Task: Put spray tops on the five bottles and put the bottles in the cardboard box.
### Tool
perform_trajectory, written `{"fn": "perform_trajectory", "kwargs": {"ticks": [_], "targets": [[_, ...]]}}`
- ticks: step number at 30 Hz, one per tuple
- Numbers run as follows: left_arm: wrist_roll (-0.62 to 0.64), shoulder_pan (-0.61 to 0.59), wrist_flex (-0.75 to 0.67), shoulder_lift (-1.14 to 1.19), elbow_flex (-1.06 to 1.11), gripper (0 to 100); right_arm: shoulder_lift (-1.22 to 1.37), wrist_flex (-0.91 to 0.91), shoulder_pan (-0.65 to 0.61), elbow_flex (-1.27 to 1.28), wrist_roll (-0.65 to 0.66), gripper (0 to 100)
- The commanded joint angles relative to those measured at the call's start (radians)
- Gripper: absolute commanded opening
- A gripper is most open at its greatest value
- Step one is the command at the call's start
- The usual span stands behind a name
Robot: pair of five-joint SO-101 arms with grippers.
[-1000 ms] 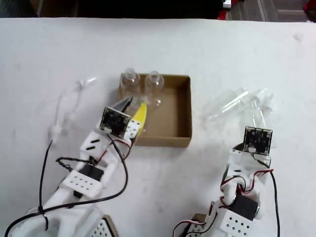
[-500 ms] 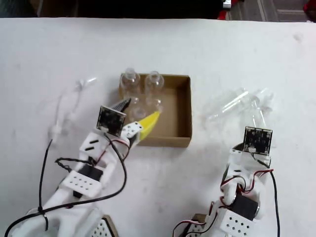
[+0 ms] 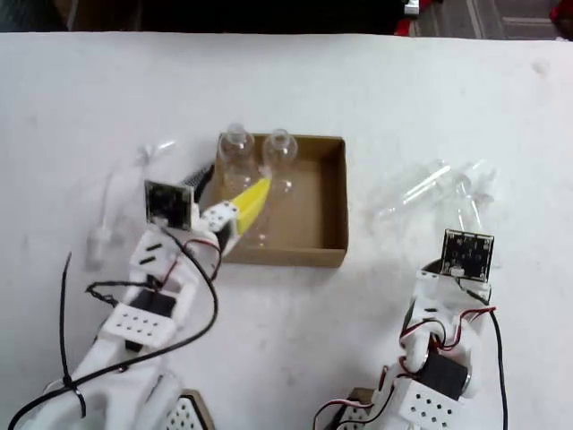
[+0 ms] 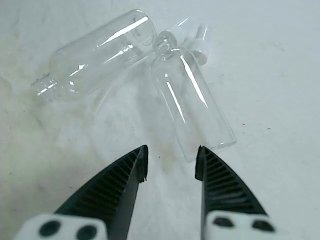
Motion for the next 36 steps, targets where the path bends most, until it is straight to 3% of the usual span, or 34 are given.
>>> {"fn": "perform_trajectory", "kwargs": {"ticks": [1, 7, 12, 18, 25, 36], "targets": [[0.029, -0.022, 0.189, -0.021, -0.143, 31, -0.001, 0.005, -0.010, 0.009, 0.003, 14.2], [0.031, -0.022, 0.549, -0.179, -0.253, 31, -0.001, 0.005, -0.012, 0.009, 0.003, 14.2], [0.031, -0.051, 0.729, -0.430, -0.250, 31, -0.001, 0.005, -0.012, 0.009, 0.003, 14.2], [0.032, -0.225, 0.729, -0.641, -0.181, 31, -0.001, 0.005, -0.010, 0.009, 0.003, 14.2], [0.133, -0.252, 0.720, -0.657, -0.133, 31, -0.001, 0.004, -0.004, 0.009, 0.003, 14.2], [0.143, -0.378, 0.694, -0.659, -0.103, 31, -0.002, -0.001, -0.002, 0.009, 0.003, 14.4]]}}
